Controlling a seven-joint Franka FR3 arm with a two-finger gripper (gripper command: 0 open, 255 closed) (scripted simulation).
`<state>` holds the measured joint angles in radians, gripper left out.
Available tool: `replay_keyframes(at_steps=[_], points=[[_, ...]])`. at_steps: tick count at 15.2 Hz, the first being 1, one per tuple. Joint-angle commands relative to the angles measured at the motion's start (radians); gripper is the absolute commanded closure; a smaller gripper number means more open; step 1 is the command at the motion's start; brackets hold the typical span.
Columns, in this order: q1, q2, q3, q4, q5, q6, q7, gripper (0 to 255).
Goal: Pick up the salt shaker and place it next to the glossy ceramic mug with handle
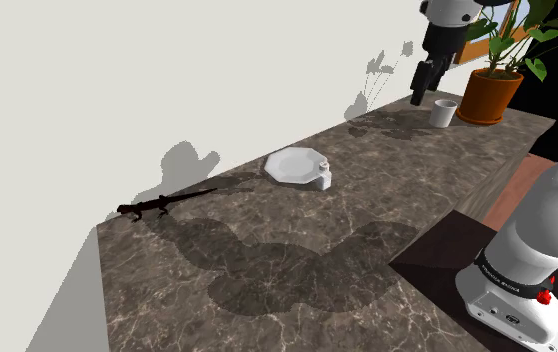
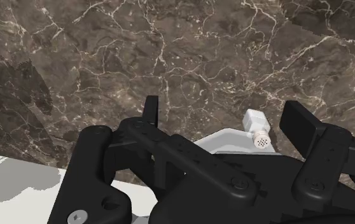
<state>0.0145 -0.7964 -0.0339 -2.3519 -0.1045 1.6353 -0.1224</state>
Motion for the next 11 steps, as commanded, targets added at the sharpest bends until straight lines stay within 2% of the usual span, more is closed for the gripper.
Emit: replay_keyframes(at_steps=[1, 11], points=[[0.000, 0.000, 0.000, 0.000, 0.000, 0.000, 0.000, 0], [0.054, 0.267, 0.060, -0.032, 0.069, 0.260, 0.072, 0]])
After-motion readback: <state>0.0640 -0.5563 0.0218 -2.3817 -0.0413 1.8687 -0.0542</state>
